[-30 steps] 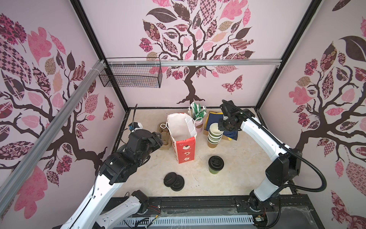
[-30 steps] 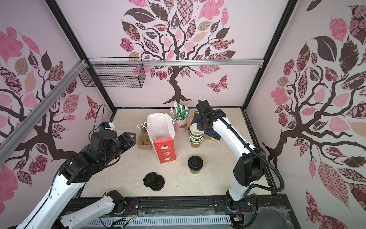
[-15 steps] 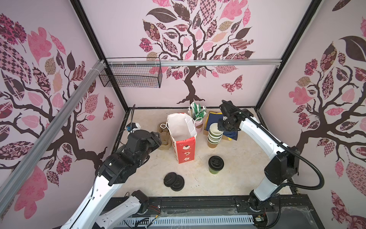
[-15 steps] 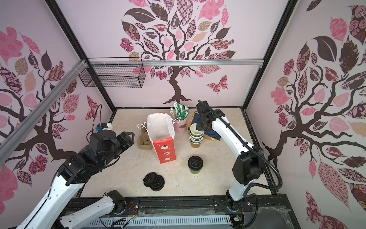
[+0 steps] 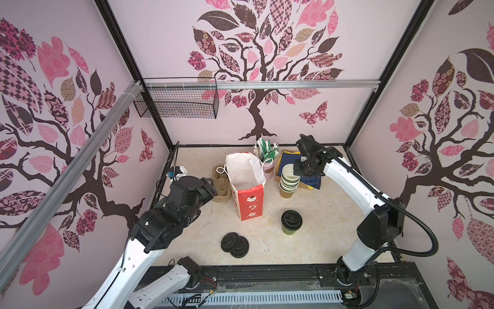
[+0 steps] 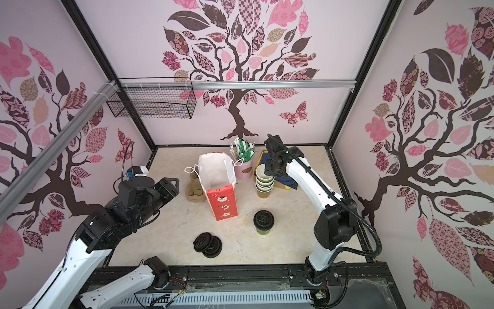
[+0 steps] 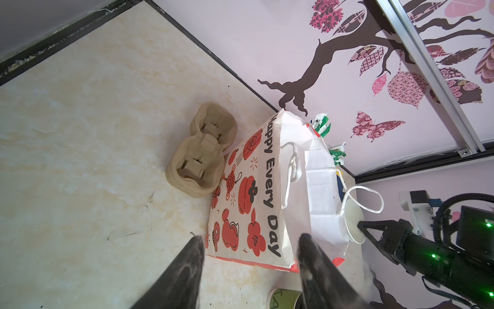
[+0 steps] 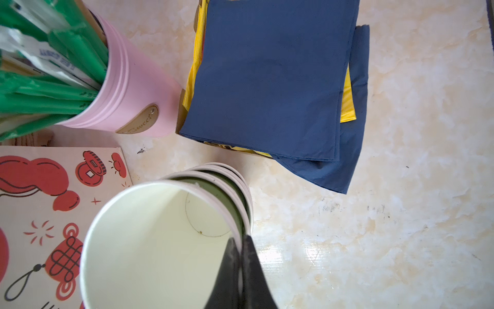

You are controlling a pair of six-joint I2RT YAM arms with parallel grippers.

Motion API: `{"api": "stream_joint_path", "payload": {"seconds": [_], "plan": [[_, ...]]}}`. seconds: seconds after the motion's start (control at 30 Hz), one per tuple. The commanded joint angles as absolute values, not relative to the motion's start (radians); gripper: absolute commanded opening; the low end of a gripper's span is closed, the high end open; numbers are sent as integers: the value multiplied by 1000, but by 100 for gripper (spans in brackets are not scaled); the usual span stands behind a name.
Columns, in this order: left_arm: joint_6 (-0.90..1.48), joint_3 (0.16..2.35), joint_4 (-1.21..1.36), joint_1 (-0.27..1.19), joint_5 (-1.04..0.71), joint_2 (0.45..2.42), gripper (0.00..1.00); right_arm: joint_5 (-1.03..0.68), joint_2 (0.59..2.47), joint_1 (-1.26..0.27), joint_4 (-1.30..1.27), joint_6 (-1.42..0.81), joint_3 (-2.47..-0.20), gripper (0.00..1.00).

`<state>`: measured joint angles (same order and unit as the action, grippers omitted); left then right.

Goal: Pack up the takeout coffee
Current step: 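Grasp the top green-striped paper cup from the stack with the right gripper, then carry the paper cup with the right gripper and set it beside the lidded cup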

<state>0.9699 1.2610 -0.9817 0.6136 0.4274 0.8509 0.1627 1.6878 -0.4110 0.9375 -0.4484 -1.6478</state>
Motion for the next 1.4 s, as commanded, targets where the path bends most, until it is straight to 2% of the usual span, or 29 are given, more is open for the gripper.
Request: {"api": "stream_joint_path", "payload": {"seconds": [0.0,0.27,0.5,0.73,0.93,1.13,1.2,1.37], "plan": [[964,1241,-980,609,442,849,59,160,1627,-411,931,-468,-1689,0],[957,1233,-977,609,426,856,60,164,1599,-407,948,-478,-1740,0],[957,1204,-950,609,291,879,62,177,1538,-408,1052,-451,-1885,0],[962,1190,-981,609,335,857,62,142,1433,-514,1155,-417,-1885,0],[1034,1143,-1013,607,366,835,63,152,1270,-802,1127,-463,-1669,0],[1130,1071,-1016,600,369,798,63,224,1165,-1169,986,-511,-1370,0],[1176,1041,-1019,600,363,785,63,211,1155,-1231,908,-515,-1261,0],[1247,986,-1027,599,353,749,63,192,1150,-1243,719,-527,-1062,0]]}}
